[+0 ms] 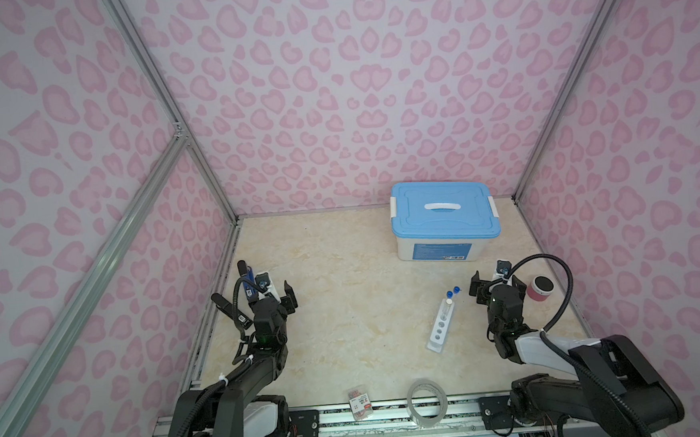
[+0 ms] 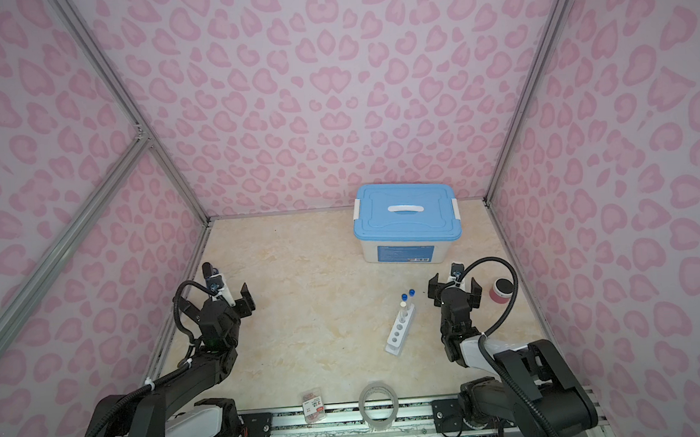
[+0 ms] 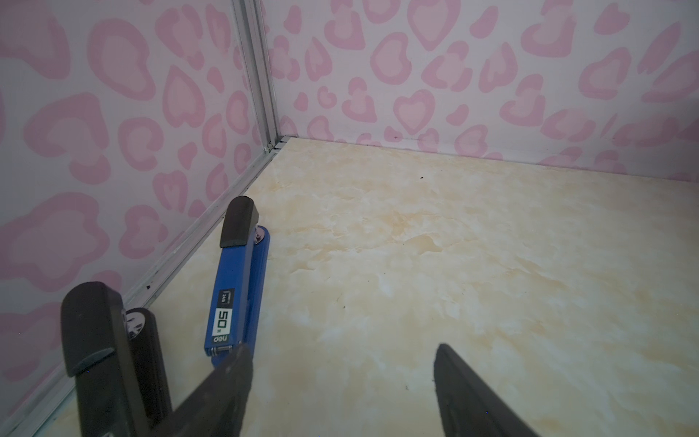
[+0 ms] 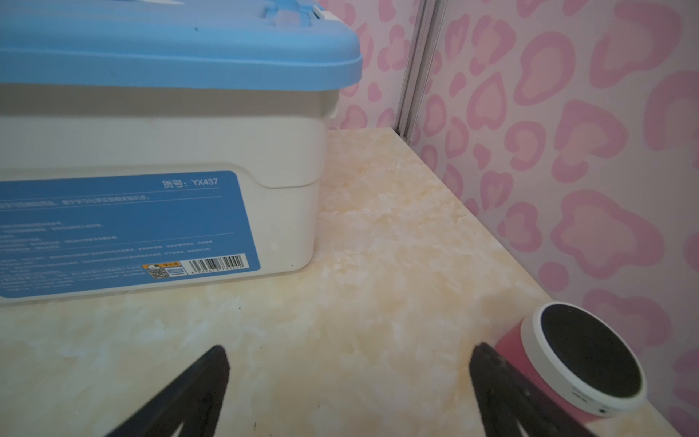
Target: Organize the chemistry lab equipment
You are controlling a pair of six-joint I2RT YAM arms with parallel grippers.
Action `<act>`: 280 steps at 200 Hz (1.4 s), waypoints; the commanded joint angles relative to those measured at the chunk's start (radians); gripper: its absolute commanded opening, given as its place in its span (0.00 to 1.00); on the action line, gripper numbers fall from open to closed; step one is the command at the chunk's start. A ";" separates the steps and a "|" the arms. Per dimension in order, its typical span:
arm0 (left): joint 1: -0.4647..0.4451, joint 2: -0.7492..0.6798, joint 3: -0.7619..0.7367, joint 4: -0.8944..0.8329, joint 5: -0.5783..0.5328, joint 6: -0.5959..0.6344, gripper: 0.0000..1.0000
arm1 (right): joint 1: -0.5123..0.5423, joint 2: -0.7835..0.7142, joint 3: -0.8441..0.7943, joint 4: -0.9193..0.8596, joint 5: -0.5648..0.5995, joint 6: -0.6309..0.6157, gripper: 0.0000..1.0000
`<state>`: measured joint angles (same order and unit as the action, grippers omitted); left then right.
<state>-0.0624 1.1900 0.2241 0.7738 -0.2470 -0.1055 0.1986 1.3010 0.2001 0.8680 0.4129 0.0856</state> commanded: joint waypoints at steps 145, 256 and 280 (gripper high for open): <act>0.118 0.283 0.106 0.209 0.292 0.055 0.86 | -0.093 0.046 0.099 -0.011 -0.246 0.033 0.99; 0.113 0.281 0.105 0.208 0.283 0.058 0.97 | -0.154 0.140 0.184 -0.031 -0.286 -0.081 0.99; 0.112 0.282 0.106 0.207 0.282 0.058 0.97 | -0.167 0.255 0.117 0.182 -0.316 -0.085 0.99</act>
<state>0.0502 1.4685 0.3222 0.9440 0.0368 -0.0532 0.0387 1.4670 0.3725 0.8257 0.1295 0.0154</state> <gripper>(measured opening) 0.972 0.986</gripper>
